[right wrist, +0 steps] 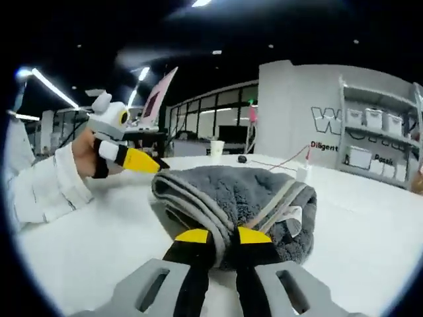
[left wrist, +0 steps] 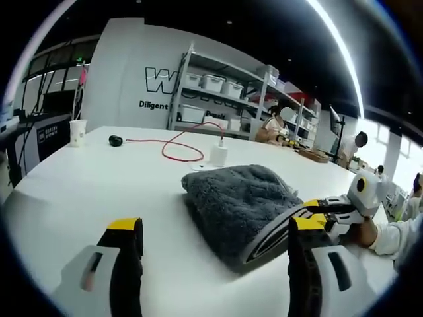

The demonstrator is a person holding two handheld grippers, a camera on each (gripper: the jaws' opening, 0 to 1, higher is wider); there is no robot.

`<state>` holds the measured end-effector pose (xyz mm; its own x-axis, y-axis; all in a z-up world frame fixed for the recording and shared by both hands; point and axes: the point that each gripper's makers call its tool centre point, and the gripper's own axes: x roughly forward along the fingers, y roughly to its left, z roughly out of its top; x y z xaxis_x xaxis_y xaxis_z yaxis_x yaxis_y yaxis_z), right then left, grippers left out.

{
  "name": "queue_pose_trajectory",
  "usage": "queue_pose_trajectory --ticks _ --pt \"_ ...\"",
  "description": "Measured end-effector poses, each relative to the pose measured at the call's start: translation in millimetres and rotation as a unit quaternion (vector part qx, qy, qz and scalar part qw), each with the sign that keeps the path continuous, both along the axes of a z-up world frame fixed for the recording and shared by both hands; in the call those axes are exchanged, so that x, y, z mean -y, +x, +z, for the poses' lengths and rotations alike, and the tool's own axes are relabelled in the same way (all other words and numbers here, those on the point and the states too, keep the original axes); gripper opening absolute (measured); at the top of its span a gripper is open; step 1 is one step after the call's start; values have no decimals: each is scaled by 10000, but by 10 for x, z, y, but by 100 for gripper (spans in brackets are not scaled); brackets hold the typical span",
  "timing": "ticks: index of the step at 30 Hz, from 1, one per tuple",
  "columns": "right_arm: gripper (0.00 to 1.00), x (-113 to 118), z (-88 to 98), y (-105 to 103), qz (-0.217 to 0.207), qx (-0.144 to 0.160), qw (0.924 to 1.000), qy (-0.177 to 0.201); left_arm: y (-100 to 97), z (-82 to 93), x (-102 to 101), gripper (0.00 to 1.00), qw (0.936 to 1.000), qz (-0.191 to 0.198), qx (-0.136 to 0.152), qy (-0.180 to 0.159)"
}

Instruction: Open the folded towel by lifting each exposed corner and separating the folded layers until the towel lies flat within the target outline without major curled edges

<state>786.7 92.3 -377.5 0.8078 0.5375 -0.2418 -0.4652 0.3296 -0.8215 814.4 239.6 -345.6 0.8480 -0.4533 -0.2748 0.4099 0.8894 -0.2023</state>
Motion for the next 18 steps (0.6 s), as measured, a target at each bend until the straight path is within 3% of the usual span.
queue_pose_trajectory --ticks 2,4,12,15,16,18 --pt "6 4 -15 15 36 -280 9989 369 1 0 -3 89 10000 0 -2 -5" --pt "6 -12 -17 15 136 -913 9897 1094 -4 1 -3 89 10000 1 -7 -15" --pt "2 -8 -19 2 149 -992 9868 1274 1 -4 -23 89 10000 21 -27 -9" --pt "2 -9 -24 -6 66 -1321 9756 1753 3 -12 -30 89 10000 32 -41 -23" --pt "1 -1 -29 -11 3 -1614 9645 2091 0 -16 -23 89 10000 27 -48 -25" --pt "1 20 -21 -7 -39 -1813 9546 2362 1 -19 -15 90 10000 16 -49 -21"
